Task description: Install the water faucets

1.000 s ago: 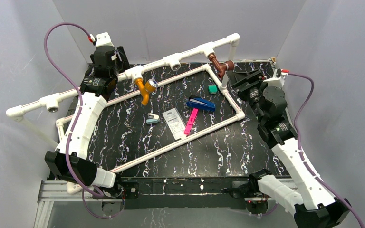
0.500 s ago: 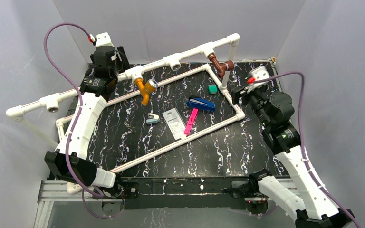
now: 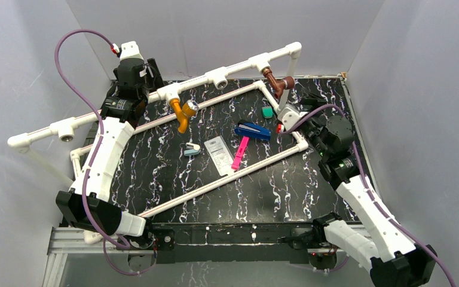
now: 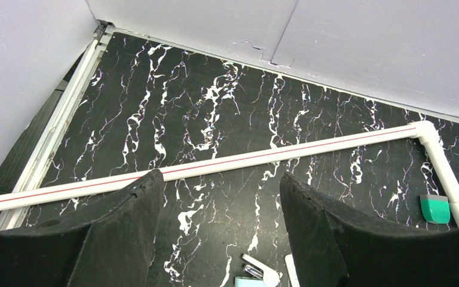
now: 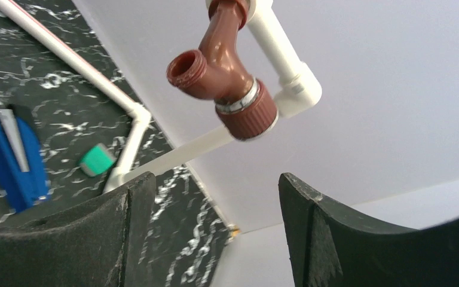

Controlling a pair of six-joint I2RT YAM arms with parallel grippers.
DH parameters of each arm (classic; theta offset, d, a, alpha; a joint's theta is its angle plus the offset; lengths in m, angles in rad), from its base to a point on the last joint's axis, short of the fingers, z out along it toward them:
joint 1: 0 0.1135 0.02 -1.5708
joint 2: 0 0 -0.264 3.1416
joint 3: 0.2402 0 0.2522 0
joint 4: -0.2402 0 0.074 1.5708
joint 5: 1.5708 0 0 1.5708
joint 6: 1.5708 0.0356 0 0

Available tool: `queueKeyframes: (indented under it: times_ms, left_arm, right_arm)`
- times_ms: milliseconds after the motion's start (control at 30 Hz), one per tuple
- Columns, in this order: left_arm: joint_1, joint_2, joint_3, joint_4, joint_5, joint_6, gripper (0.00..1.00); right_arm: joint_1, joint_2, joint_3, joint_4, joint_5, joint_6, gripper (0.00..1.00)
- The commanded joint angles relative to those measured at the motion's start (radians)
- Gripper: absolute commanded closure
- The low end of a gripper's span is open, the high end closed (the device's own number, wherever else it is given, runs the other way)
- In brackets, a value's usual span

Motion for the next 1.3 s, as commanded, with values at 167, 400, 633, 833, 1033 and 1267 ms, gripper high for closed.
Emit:
queueKeyframes:
  times_ms: [167,400,633,833,1033,1267]
  left_arm:
    - [-0.026,0.004,-0.064,-0.215,0.068,0.004,0.31]
    - [-0.026,0.007,-0.058,-0.216,0.066,0.006,0.31]
    - [-0.026,0.007,-0.061,-0.218,0.065,0.007,0.31]
    - [-0.026,0.012,-0.056,-0.219,0.065,0.007,0.31]
    - [-0.026,0.013,-0.057,-0.218,0.065,0.007,0.31]
    - [-0.026,0.015,-0.062,-0.216,0.067,0.007,0.31]
  right_arm:
    - [0.013,0.069,-0.024,0.251,-0.056,-0.297,0.17]
    - [0.039,0.147,-0.004,0.315,-0.058,-0.364,0.17]
    - [0.050,0.210,0.021,0.398,-0.038,-0.380,0.19]
    - [0.057,0.247,0.045,0.401,-0.034,-0.377,0.27]
    - [0.059,0.266,0.064,0.410,-0.030,-0.355,0.45]
    - [0.066,0.273,0.072,0.416,-0.018,-0.305,0.78]
